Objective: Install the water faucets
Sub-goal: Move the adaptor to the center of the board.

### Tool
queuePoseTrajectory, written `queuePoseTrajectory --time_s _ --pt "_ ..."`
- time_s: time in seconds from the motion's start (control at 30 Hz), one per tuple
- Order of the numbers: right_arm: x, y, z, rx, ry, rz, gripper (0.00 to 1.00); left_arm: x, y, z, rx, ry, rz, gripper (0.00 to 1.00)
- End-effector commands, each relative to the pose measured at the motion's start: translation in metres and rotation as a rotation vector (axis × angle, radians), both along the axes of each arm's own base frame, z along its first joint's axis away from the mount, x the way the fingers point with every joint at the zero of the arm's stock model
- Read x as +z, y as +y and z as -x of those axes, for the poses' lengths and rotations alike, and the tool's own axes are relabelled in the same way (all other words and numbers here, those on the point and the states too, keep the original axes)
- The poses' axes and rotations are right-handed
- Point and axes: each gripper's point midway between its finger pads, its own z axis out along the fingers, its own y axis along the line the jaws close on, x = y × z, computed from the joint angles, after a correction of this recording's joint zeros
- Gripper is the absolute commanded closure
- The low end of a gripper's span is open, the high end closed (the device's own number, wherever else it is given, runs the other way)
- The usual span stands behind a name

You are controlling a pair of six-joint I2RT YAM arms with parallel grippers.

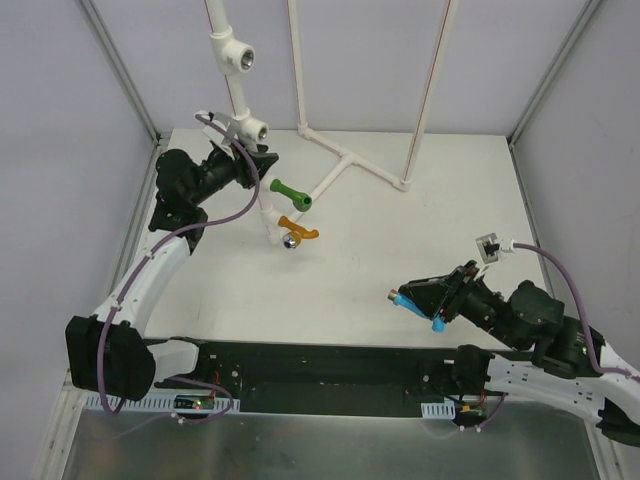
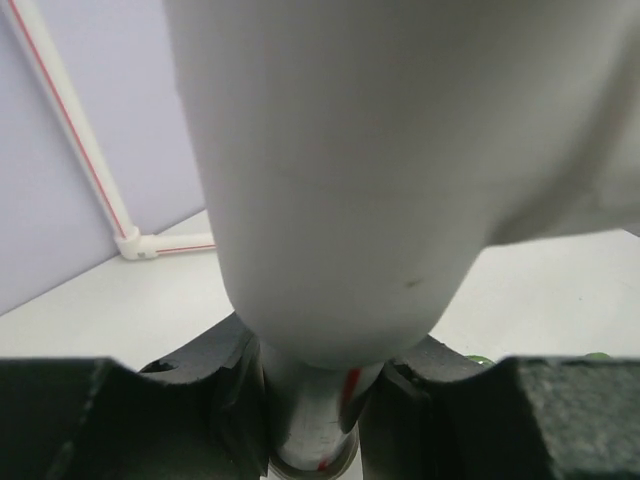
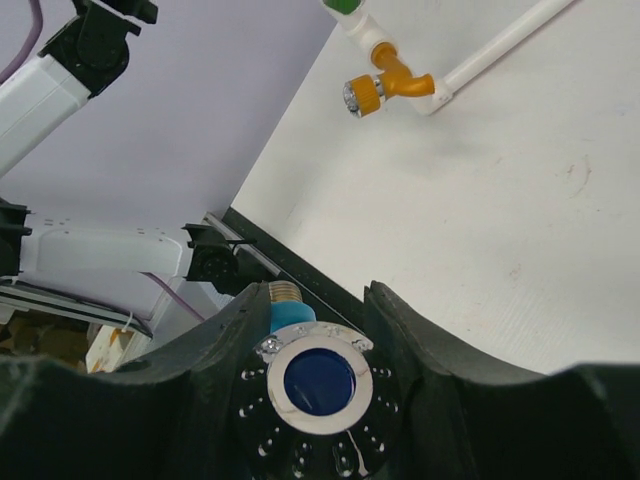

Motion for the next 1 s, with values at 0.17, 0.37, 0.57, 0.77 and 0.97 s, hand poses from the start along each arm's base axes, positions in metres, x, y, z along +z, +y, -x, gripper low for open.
queuePoseTrajectory --time_s 0.17,0.37,0.57,0.77,0.97 --pt "0.057 0.012 -0.023 -0.041 -0.163 0.115 1.0 -0.006 -0.051 0.144 -0.292 0.188 0.11 1.0" --pt "0.103 0.032 -0.029 -0.017 -0.273 0.073 1.0 -0.016 -0.052 0.186 -0.287 0.232 0.137 1.0" --pt "0.145 0.048 -0.043 -0.03 -0.383 0.179 1.0 -0.022 -0.054 0.189 -0.221 0.261 0.139 1.0" --pt "0.148 0.042 -0.056 -0.087 -0.414 0.307 1.0 -0.03 -0.073 0.168 -0.147 0.301 0.111 1.0" --pt "0.159 0.044 -0.061 -0.178 -0.435 0.268 1.0 -0.027 -0.092 0.154 -0.077 0.32 0.123 1.0"
